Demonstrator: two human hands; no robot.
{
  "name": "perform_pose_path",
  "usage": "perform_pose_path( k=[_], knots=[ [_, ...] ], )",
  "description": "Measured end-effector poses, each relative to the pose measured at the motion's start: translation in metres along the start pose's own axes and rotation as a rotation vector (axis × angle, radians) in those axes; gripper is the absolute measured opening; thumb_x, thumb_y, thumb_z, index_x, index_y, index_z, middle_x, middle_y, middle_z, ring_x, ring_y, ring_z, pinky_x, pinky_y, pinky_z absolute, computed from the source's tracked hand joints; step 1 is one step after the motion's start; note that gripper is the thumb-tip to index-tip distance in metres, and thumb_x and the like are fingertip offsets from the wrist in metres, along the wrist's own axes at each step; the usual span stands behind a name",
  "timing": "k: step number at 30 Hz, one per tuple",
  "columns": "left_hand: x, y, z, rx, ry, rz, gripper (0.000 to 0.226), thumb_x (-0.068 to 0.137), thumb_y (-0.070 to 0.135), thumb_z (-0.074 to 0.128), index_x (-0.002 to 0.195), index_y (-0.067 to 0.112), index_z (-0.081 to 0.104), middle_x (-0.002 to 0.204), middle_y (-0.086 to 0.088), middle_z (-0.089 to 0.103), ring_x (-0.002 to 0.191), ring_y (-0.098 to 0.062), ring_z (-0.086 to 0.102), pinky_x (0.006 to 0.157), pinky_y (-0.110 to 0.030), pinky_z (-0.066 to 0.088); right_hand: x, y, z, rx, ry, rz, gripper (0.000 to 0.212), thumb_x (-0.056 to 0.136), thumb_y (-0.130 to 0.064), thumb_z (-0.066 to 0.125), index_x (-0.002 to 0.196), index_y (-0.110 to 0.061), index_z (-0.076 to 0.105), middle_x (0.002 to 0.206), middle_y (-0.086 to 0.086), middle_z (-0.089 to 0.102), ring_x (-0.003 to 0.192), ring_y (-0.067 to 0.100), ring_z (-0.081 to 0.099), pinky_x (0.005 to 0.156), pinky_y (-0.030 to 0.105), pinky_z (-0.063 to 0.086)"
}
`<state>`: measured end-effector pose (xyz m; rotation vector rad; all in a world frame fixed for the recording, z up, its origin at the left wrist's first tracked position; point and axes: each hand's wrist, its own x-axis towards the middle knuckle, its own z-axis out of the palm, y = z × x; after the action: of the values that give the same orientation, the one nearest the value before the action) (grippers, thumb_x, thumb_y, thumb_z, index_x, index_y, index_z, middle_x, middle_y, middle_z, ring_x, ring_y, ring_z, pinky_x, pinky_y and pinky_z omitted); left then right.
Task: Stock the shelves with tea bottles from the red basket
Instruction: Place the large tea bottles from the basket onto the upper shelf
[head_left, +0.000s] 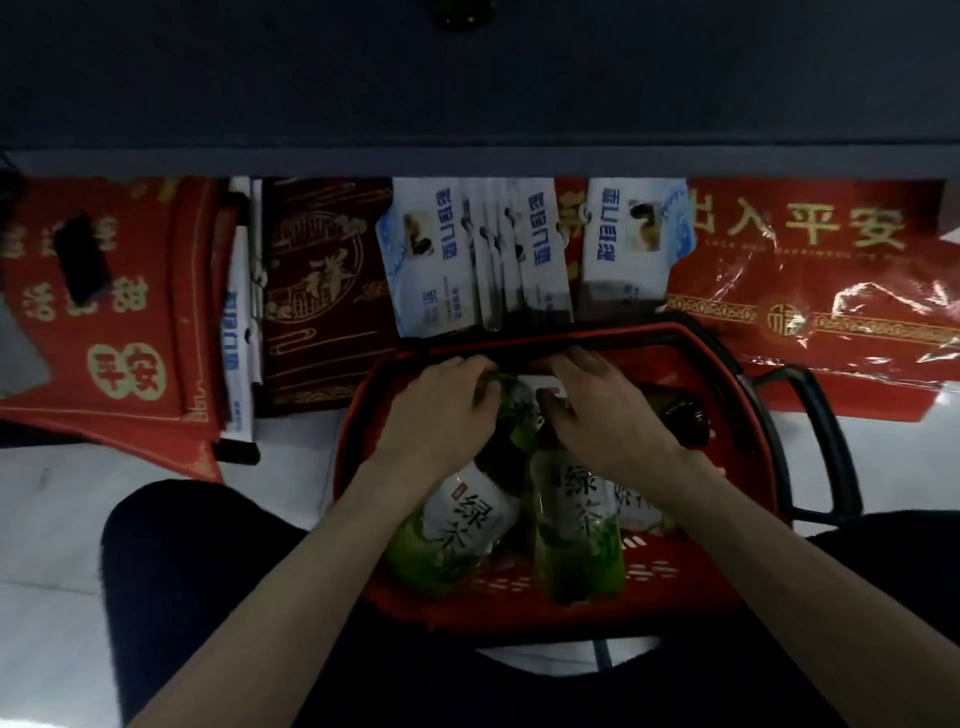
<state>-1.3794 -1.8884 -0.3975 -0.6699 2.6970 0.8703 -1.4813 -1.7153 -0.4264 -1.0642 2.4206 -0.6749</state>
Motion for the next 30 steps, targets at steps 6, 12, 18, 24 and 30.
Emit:
perform_pose_path(
  k=[6,12,18,24,30],
  knots=[
    [0.002,-0.008,0.020,0.038,0.134,0.096,0.027,0.105,0.038,0.051,0.124,0.029,0.067,0.112,0.005,0.071,0.097,-0.015,0.067,0.081,-0.037,0.058,0.002,0.016,0.026,0.013,0.062,-0.131,0.045,0.091,-0.015,0.062,0.136,-0.019,0.059,0.134,0.001,0.060,0.128,0.023,0.053,0.103,0.043,0.050],
    [-0.010,-0.007,0.012,0.071,0.212,0.108,0.027,0.103,0.039,0.051,0.123,0.036,0.067,0.084,0.009,0.059,0.081,-0.019,0.063,0.066,-0.033,0.050,-0.009,0.005,0.020,0.012,0.156,-0.140,0.035,0.099,-0.022,0.061,0.133,-0.019,0.062,0.130,-0.002,0.060,0.128,0.020,0.053,0.102,0.042,0.051],
    [-0.047,-0.007,-0.004,0.044,0.201,0.140,0.027,0.104,0.037,0.049,0.125,0.035,0.066,0.077,0.017,0.056,0.061,-0.008,0.051,0.056,-0.030,0.039,-0.041,-0.027,0.016,0.040,0.173,-0.144,0.034,0.099,-0.027,0.060,0.132,-0.019,0.064,0.130,-0.005,0.063,0.125,0.015,0.058,0.106,0.039,0.050],
    [-0.081,-0.018,-0.013,0.026,0.122,0.139,0.029,0.103,0.036,0.052,0.127,0.030,0.068,0.105,0.000,0.069,0.083,-0.018,0.064,0.074,-0.036,0.054,-0.087,-0.062,0.022,0.115,0.151,-0.098,0.031,0.097,-0.022,0.060,0.126,-0.015,0.068,0.125,-0.001,0.069,0.115,0.015,0.063,0.100,0.029,0.050],
    [-0.098,-0.032,-0.010,0.025,-0.022,0.114,0.038,0.103,0.037,0.056,0.139,0.027,0.064,0.138,0.000,0.062,0.120,-0.016,0.058,0.094,-0.026,0.045,-0.121,-0.076,0.042,0.175,0.147,0.101,0.030,0.090,-0.037,0.056,0.096,-0.016,0.076,0.090,0.003,0.077,0.086,0.019,0.070,0.084,0.039,0.058]
  ],
)
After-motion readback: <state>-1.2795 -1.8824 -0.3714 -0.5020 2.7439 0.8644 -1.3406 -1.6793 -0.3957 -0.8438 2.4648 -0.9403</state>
